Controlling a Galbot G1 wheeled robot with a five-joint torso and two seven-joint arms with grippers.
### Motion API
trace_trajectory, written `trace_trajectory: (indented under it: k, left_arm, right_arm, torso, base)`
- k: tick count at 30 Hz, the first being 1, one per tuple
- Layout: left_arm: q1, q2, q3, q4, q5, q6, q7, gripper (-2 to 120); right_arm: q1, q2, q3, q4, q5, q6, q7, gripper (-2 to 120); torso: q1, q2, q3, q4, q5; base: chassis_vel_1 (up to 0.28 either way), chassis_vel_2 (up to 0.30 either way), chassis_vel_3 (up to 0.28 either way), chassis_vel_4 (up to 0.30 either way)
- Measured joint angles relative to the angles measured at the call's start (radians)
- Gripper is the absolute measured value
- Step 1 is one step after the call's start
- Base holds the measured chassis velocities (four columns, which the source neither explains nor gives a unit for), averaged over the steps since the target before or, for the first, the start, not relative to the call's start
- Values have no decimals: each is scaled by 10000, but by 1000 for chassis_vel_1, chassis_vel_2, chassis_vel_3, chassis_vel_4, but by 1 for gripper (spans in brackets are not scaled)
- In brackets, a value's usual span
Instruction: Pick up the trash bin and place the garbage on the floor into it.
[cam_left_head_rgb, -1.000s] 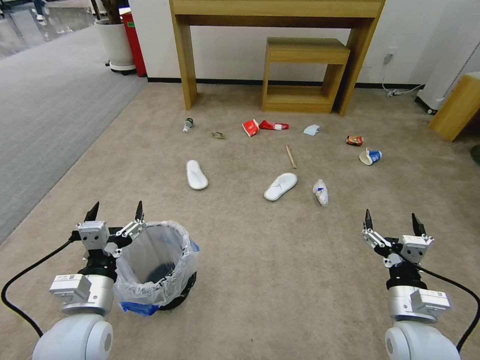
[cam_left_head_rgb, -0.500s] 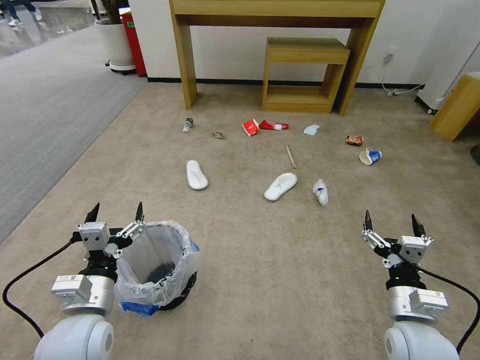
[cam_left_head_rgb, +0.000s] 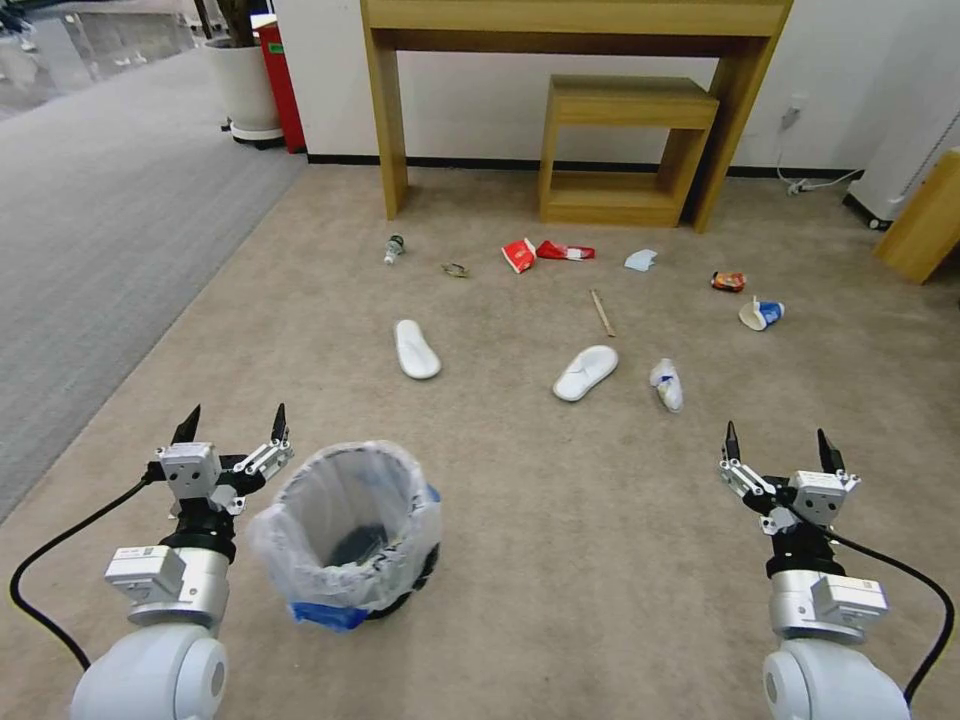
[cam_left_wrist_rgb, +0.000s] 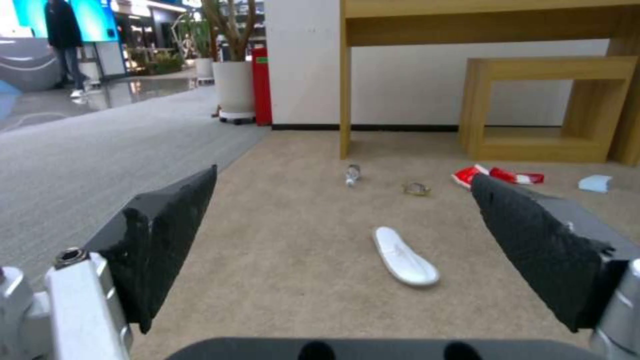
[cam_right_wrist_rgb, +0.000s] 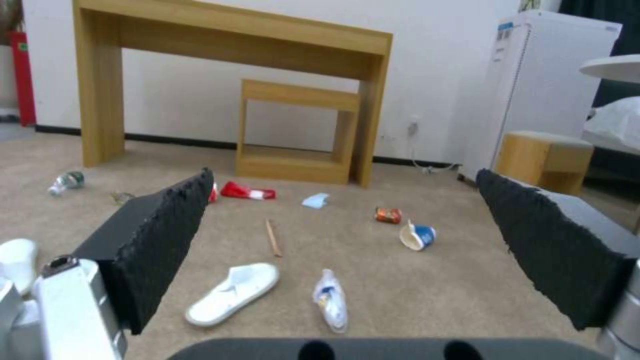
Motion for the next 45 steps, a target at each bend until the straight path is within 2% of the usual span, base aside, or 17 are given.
trace_trajectory:
  k: [12,17,19,20,21,24,25,26,28,29,31,33,35,45]
  left_arm:
    - [19,119,36,-45,-53,108,12,100]
    - [156,532,526,-261,-151,814,-174,100]
    - [207,878,917,-440,-504,1418,-460,100]
    - [212,1095,1173,-569,-974,2028,-775,100]
    - [212,1095,1173,-569,-974,2028,-775,100]
    - [88,1737,1744,-764,-2554,4244,-1810,100]
    - [88,1737,1744,-764,-2554,4244,-1810,100]
    - [23,1958,1852,-732,-2907,4944,-2130,100]
    - [-77,2278,1935,-499,-3124,5669,-2487,100]
    - [-77,2278,1935,-499,-3124,5669,-2487,100]
    - [-184,2584,1957,-166,-3306,6134,-2733,100]
    - [-220,2684,1957,-58,-3532,6272,-2846,100]
    - [-321,2904,1922,222,-4217,6402,-3155,100]
    - [-408,3068,1847,908,-4046,6368,-3357,100]
  right_arm:
    - [55,71,-32,-28,25,57,-7,100]
    - [123,69,-59,-62,-8,62,-31,100]
    - [153,46,-59,-84,-33,99,-80,100]
    - [159,32,-58,-100,-45,124,-107,100]
    - [159,32,-58,-100,-45,124,-107,100]
    - [164,-9,-56,-181,-63,222,-138,100]
    - [164,-9,-56,-181,-63,222,-138,100]
    - [165,-28,-55,-209,-66,255,-144,100]
    - [167,-59,-55,-233,-68,297,-150,100]
    - [167,-59,-55,-233,-68,297,-150,100]
    - [184,-94,-56,-246,-66,322,-151,100]
    - [195,-110,-61,-254,-63,330,-152,100]
    - [262,-166,-115,-321,-59,340,-155,100]
    - [353,-205,-283,-523,-86,441,-187,100]
  torso:
    - [0,0,0,-2,4]
    - [0,0,0,-1,2]
    - [0,0,0,-1,2]
    - [0,0,0,-1,2]
    - [0,0,0,-1,2]
    - [0,0,0,-2,3]
    - [0,0,0,-2,3]
    - [0,0,0,-2,2]
    - [0,0,0,-2,3]
    - [0,0,0,-2,3]
    - [0,0,0,-1,0]
    - [0,0,0,-1,1]
    - [0,0,0,-2,2]
    - [0,0,0,-1,2]
  base:
    - [18,22,-13,-16]
    - [0,0,0,0]
    - [0,0,0,0]
    - [0,0,0,0]
    - [0,0,0,0]
    - [0,0,0,0]
    - [0,0,0,0]
    - [0,0,0,0]
    - [0,0,0,0]
    - [0,0,0,0]
    - [0,0,0,0]
    - [0,0,0,0]
    - [0,0,0,0]
    - [0,0,0,0]
